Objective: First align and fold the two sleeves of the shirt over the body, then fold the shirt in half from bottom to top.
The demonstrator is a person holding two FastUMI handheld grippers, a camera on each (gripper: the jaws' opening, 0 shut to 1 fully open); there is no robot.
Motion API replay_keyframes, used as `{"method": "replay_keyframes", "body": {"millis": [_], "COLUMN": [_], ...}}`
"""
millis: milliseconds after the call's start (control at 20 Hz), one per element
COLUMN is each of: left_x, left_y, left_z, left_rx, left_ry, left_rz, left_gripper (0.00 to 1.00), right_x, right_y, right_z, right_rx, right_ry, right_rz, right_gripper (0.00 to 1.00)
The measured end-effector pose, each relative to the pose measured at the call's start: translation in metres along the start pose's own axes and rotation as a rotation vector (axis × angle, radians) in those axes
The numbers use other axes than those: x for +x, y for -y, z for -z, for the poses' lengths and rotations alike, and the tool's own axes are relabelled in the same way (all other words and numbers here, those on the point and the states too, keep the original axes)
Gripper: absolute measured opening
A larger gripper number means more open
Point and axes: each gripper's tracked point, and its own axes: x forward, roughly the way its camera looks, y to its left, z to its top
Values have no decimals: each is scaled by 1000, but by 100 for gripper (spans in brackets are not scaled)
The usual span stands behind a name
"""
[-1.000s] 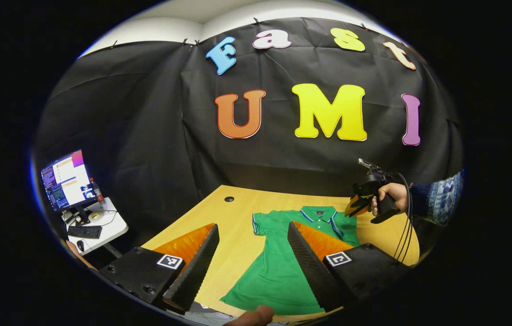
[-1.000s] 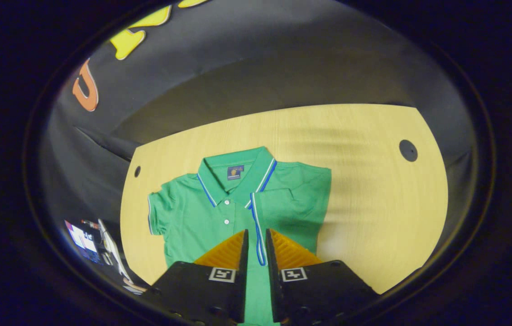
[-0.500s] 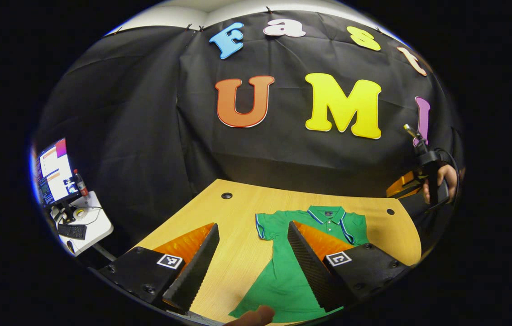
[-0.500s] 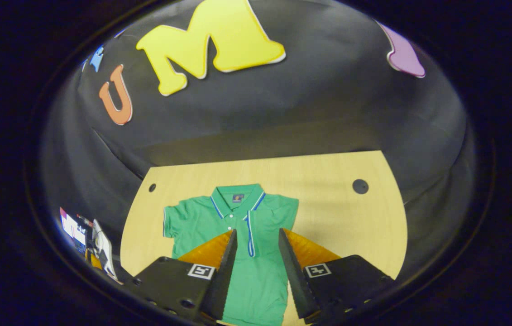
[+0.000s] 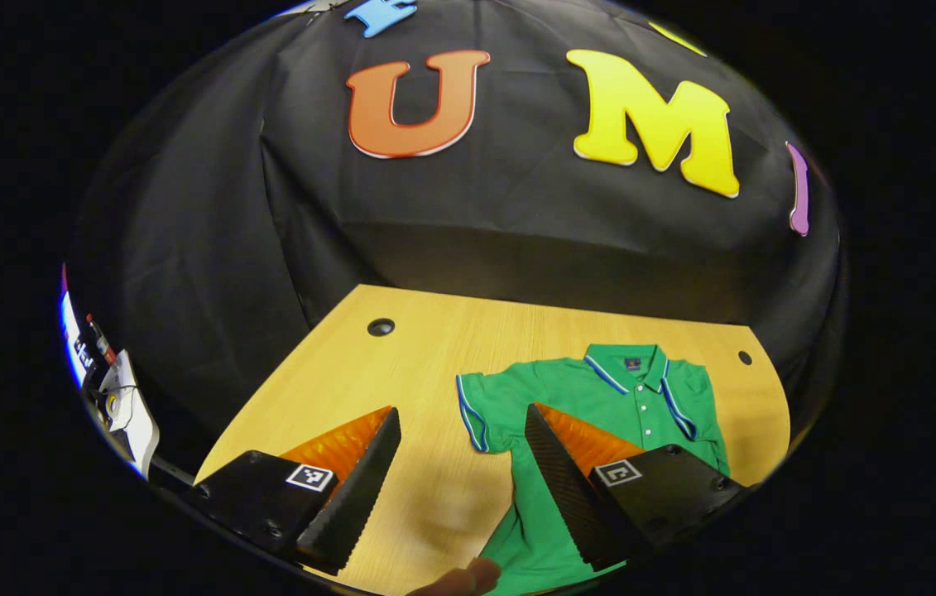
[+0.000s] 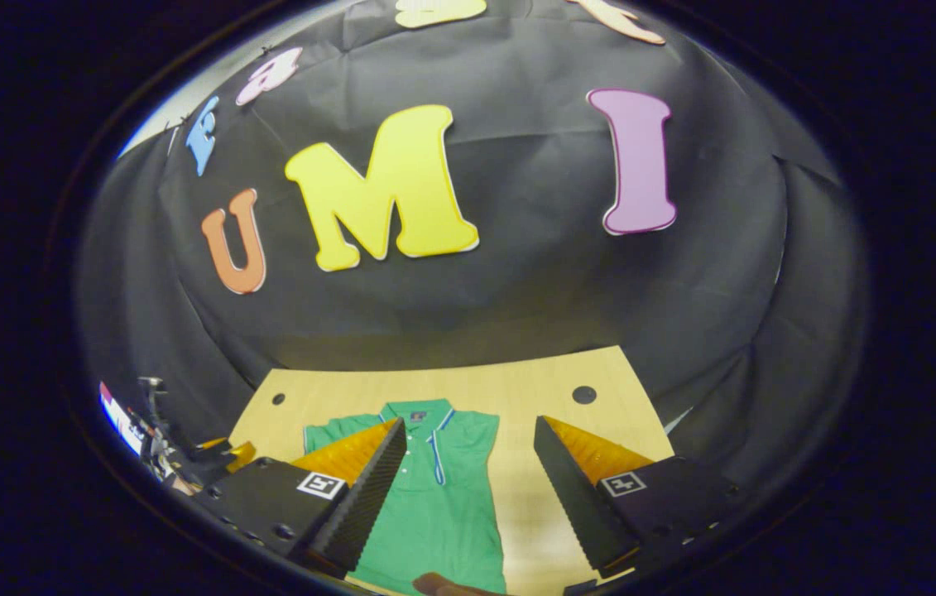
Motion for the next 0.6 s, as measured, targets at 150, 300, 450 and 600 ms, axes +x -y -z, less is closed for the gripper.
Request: {"method": "replay_keyframes", "body": {"millis": [150,300,450,600], "left_x": [38,71,103,126], "left_y": [3,4,-4,-9], "left_z": [13,25,38,47], "left_rx": [-12,-50,-95,-132], "left_ry": [-71,-134,-185,-248], "left_rz": [24,27,-1,-3], "left_gripper": [98,98,98,96], "right_x": [-31,-57,-77,-100], "right_y": [-5,-10,-19,-34], "right_z": [7,17,28,41], "right_rx": [-38,-96,-124,-125], "right_ry": [50,78,91,96], "right_rz": [29,70,82,105], "right_gripper": [96,96,96,96]}}
